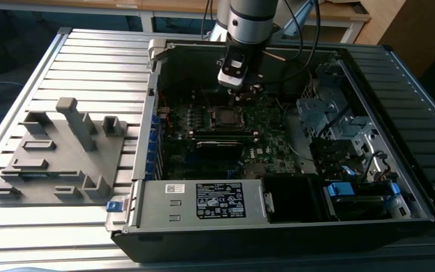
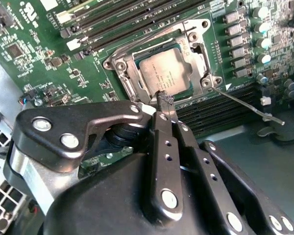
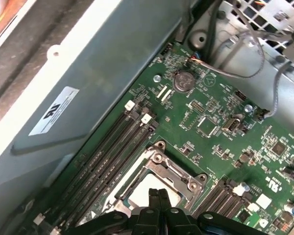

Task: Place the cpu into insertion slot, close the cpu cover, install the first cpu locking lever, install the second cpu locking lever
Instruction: 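Close the cpu cover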

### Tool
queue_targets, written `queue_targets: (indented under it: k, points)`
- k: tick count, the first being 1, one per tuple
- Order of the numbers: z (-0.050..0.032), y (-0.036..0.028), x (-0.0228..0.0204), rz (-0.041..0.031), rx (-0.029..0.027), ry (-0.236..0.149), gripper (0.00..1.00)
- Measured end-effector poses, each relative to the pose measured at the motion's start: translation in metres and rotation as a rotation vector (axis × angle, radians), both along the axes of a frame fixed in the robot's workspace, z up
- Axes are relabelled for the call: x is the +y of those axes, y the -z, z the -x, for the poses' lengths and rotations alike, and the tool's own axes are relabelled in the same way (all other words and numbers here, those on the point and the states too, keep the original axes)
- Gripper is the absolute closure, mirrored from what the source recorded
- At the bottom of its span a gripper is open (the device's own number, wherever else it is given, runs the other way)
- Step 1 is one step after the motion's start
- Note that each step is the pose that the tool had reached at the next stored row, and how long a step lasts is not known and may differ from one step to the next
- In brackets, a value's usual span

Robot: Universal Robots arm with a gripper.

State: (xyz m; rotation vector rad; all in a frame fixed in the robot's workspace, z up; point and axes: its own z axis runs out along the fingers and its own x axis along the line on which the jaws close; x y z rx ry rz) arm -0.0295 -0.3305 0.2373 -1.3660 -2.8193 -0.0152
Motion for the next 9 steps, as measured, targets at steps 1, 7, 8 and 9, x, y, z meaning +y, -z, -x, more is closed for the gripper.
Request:
queue_targets:
  k: [1, 7, 8, 9]
  points:
    - [0.0, 0.0, 0.0, 0.0, 0.0, -0.011, 0.9]
    - [0.0, 0.0, 0.0, 0.0, 0.0, -0.073, 0.9]
    - [0.0, 0.0, 0.0, 0.0, -0.0001, -0.083, 0.9]
    - [0.0, 0.0, 0.0, 0.0, -0.0001, -0.093, 0.9]
